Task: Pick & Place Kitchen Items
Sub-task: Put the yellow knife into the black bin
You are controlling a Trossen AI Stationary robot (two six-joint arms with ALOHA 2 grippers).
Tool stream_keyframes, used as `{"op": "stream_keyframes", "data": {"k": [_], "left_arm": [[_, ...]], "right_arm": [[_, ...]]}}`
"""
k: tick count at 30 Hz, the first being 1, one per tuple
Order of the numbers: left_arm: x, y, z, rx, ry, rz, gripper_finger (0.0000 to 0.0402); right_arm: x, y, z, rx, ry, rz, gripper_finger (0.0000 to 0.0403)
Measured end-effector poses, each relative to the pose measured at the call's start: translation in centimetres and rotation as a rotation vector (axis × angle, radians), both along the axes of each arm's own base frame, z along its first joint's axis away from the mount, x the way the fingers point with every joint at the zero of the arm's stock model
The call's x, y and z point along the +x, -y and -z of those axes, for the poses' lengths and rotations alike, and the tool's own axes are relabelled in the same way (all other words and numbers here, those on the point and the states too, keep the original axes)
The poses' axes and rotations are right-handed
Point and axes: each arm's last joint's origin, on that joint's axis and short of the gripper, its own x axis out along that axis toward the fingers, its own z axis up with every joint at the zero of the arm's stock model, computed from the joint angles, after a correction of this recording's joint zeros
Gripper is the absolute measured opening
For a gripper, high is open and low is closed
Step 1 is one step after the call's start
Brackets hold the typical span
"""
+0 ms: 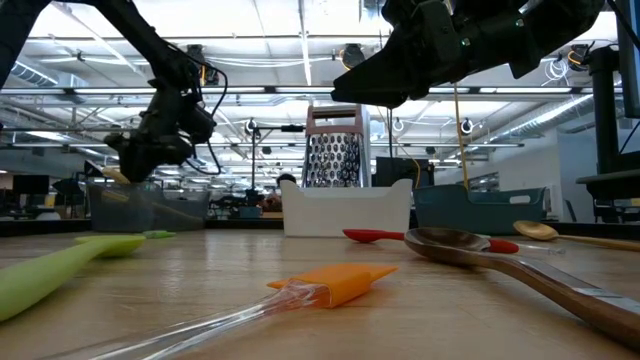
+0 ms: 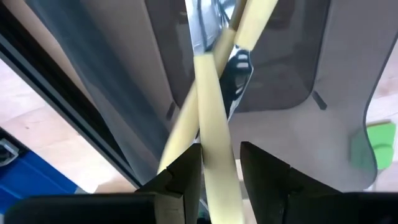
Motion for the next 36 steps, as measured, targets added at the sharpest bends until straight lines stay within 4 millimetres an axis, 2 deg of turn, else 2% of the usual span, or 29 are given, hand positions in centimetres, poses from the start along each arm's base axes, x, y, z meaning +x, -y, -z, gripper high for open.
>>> {"op": "stream_keyframes", "data": {"k": [12, 27, 36], "left_arm": [[0.2, 0.1, 0.0, 0.001, -0.001, 0.007, 0.0115], [2.6, 1.5, 0.0, 0.003, 0.014, 0.136, 0.0115], [3.3, 2.0, 0.0, 0.03, -0.027, 0.188, 0.0115]], "right_arm": [[0.0, 0.0, 0.0, 0.0, 0.0, 0.0, 0.0208], [0.0, 0.0, 0.0, 0.0, 0.0, 0.0, 0.0208], [0.0, 0.0, 0.0, 0.0, 0.0, 0.0, 0.0208]]}}
